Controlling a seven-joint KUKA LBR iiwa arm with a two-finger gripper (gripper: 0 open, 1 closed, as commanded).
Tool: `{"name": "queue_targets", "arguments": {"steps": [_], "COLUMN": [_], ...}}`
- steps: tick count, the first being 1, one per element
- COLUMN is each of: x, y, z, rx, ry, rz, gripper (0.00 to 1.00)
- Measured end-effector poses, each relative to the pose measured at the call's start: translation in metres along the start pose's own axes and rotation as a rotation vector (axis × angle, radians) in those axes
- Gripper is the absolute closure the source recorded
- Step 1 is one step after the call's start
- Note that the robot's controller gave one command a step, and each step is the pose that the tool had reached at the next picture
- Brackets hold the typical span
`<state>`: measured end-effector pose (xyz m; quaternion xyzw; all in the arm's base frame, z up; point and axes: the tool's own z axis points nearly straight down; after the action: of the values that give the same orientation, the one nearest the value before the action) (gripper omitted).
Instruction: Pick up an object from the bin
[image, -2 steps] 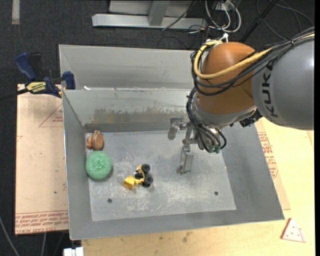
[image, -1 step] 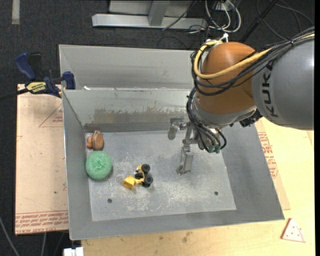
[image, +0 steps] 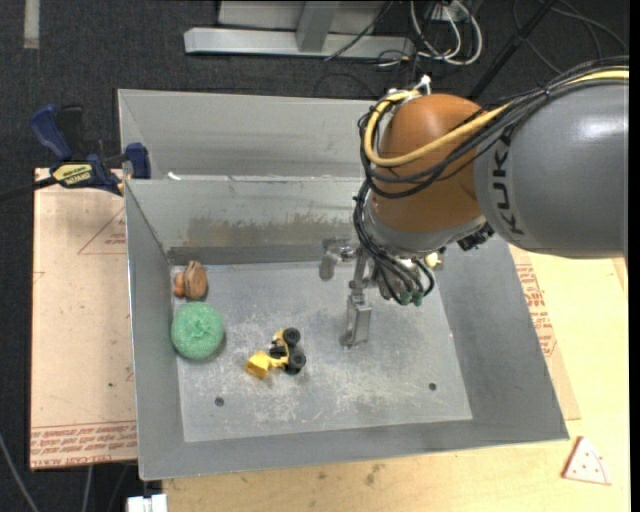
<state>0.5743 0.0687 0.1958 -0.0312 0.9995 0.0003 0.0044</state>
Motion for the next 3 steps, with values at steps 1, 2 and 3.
{"name": "queue_targets", "arguments": {"steps": [1,2,3], "x": [-0.002,0.011,-0.001], "y": [0.012,0.043,0.039], "z": [0.064,0.091,0.113], "rx": [-0.001,-0.001,-0.003], "ry": [0.004,0.014,0.005], "rz": [-0.21,-0.234,-0.56], "gripper": [0.0,0.0,1.0]}}
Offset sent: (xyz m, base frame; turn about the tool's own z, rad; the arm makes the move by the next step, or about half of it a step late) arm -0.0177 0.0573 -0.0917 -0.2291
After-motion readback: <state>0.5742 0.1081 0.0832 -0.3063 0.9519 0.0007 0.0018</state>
